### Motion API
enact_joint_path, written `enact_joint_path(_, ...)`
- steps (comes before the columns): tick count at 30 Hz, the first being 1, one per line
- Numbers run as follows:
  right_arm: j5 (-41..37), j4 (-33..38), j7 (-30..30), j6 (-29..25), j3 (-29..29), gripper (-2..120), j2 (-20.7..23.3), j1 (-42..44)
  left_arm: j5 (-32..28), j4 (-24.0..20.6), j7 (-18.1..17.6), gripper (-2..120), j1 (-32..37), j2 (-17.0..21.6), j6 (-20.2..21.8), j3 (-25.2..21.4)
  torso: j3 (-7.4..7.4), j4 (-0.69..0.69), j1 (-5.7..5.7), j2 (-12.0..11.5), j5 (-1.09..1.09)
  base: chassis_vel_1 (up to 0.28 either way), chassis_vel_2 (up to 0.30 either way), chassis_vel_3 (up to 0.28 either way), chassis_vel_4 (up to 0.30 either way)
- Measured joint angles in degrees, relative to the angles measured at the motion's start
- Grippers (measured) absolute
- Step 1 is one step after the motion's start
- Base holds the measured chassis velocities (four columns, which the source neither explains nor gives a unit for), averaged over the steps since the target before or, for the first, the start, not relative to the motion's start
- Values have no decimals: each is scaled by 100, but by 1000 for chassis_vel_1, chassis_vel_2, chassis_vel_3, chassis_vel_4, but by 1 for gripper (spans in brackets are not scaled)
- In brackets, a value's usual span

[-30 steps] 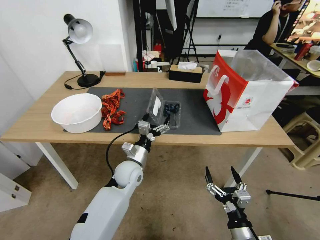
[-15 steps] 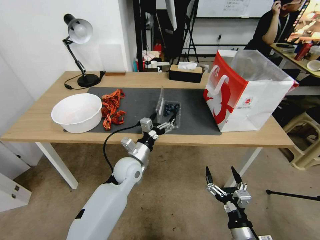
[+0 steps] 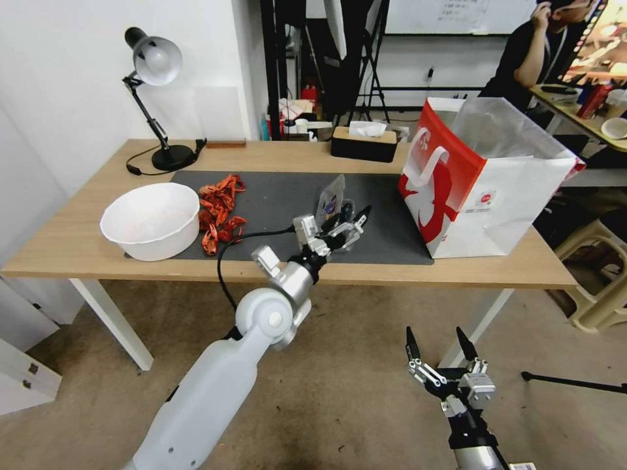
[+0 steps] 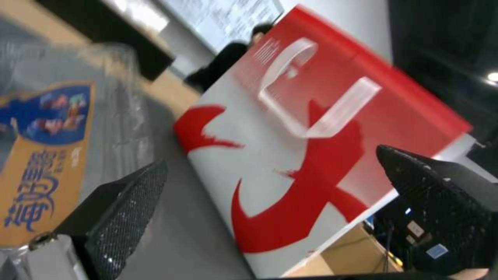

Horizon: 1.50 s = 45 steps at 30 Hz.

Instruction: Close the takeout container lid, then place the container into the takeout bag.

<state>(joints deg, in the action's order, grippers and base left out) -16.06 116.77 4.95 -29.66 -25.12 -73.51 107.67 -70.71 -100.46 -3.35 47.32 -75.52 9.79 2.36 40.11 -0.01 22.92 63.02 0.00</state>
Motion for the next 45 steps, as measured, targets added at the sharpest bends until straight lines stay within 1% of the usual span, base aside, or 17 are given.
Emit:
enact_joint_path(1,0,0,0,0,0,100,0,0,0,0,0,100,0,0,0,0,0,0,0,0,0,0,0,0,0)
enact_joint_path(3,-2,-18,-1,-33,-11,100,-10,21,-395,86,-432,100,-156,-40,263,-4,0,1,0,0,0,0,0,0,0)
enact_joint_path(4,-2,-18,-1,-33,-11,100,-10,21,-395,86,-432,100,-156,-40,263,-4,0,1,0,0,0,0,0,0,0)
enact_joint_path(7,-8,-34,-5,-54,-20,100,-16,35,-832,183,-1024,100,-271,-87,531,-45,0,1,0,0,0,0,0,0,0)
enact_joint_path(12,-24,-33,-19,-54,-19,100,-15,36,-1065,281,-1396,96,-361,-124,642,-53,0,1,-1,0,0,0,0,0,0)
enact_joint_path(20,-396,257,-163,216,-48,100,114,-71,-1009,351,-2020,63,-468,-128,756,-27,0,1,0,0,1,0,0,0,0)
enact_joint_path(21,-396,257,-163,216,-48,100,114,-71,-1009,351,-2020,63,-468,-128,756,-27,0,1,0,0,1,0,0,0,0)
enact_joint_path(22,-957,456,-366,470,-129,100,271,-203,-950,343,-2134,51,-438,-118,804,-23,0,1,-1,0,0,0,0,0,0)
enact_joint_path(24,-1556,618,-522,789,-224,100,424,-364,-917,336,-2190,41,-420,-114,817,-20,0,0,-1,0,1,0,0,0,0)
enact_joint_path(27,-2358,830,-575,1212,-344,100,619,-632,-902,335,-2208,33,-411,-107,822,-19,0,0,-1,0,0,0,0,0,0)
enact_joint_path(29,-3441,1028,-426,1690,-446,100,829,-1067,-898,335,-2220,23,-412,-95,806,-28,0,0,0,0,1,0,0,0,0)
enact_joint_path(31,-3658,1056,-372,1780,-461,100,876,-1192,-898,335,-2221,19,-412,-91,800,-30,0,-1,-1,0,0,0,0,0,0)
enact_joint_path(32,-4344,1093,-177,2048,-502,100,1033,-1618,-897,335,-2223,12,-412,-84,788,-31,0,3,-1,0,0,0,0,0,0)
enact_joint_path(33,-4344,1093,-177,2048,-502,100,1033,-1618,-897,335,-2223,12,-412,-84,788,-31,0,3,-1,0,0,0,0,0,0)
enact_joint_path(35,-5166,1032,42,2383,-534,100,1228,-2130,-897,335,-2227,3,-404,-77,772,-33,0,3,0,0,0,0,0,0,0)
enact_joint_path(40,-6560,538,337,3057,-401,100,1616,-2996,-888,342,-2249,0,-380,-58,759,-37,1,0,0,-1,2,0,0,0,0)
enact_joint_path(45,-6994,242,517,3351,-246,100,1682,-3508,-884,351,-2252,0,-388,-68,740,-39,1,1,1,-1,1,0,0,0,0)
